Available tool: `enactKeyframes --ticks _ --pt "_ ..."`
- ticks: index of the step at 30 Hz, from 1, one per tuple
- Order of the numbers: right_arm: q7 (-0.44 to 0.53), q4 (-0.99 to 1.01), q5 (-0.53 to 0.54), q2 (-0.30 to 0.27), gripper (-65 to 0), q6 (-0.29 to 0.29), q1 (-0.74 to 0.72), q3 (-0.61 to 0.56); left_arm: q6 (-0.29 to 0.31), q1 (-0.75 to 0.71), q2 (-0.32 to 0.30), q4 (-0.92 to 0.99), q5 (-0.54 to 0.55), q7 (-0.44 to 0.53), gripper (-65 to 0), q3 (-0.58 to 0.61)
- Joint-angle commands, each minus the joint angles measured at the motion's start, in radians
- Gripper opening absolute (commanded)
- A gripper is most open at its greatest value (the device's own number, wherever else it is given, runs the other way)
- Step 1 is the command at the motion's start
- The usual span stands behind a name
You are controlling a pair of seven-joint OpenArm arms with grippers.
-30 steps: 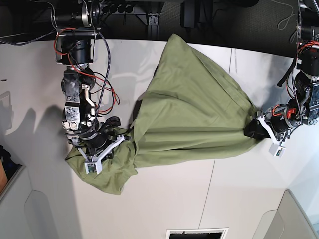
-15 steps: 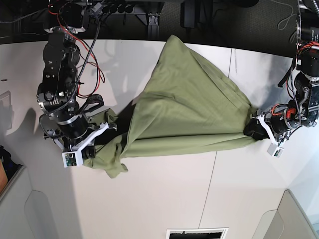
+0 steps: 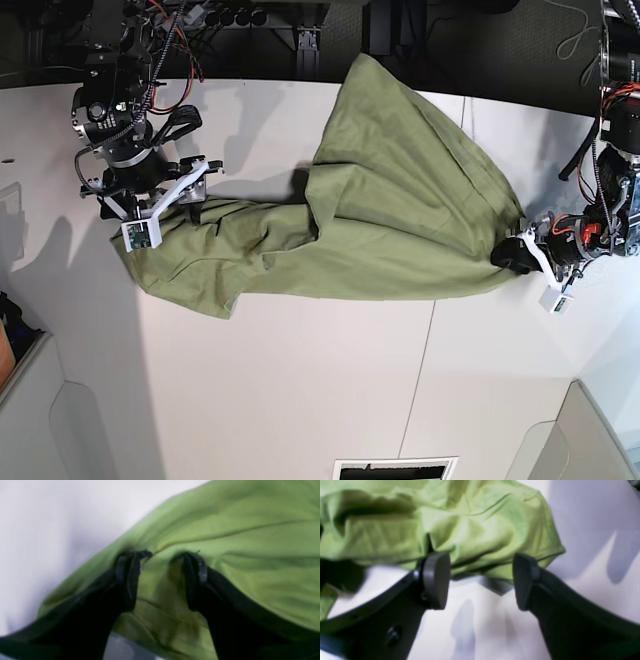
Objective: Layout the t-shirt on the table in an organized manner, then fold the t-shirt properly
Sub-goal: 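Drag the shirt with the right gripper while the left gripper holds, then release with the left gripper and regrasp the shirt near the right gripper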
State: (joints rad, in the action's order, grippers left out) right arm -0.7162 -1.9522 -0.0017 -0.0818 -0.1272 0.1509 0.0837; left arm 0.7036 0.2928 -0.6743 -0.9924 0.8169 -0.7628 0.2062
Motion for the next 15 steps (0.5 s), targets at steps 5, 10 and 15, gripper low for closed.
enactKeyframes --ticks 5,10,15 --pt "0.046 -0.050 -0.055 -0.002 -26.2 0.088 -0.012 0.034 -0.005 0.003 -0.108 -0.225 0.129 -0.076 -32.8 -0.001" --pt "0.094 -0.047 -0.054 -0.002 -26.2 0.106 -0.012 0.096 -0.005 0.003 -0.118 -0.459 0.147 -0.115 -32.8 -0.001" --pt "0.127 0.008 -0.050 -0.002 -28.4 0.105 -0.013 0.109 -0.005 -0.006 -0.048 -0.627 0.203 -0.171 -32.8 0.000"
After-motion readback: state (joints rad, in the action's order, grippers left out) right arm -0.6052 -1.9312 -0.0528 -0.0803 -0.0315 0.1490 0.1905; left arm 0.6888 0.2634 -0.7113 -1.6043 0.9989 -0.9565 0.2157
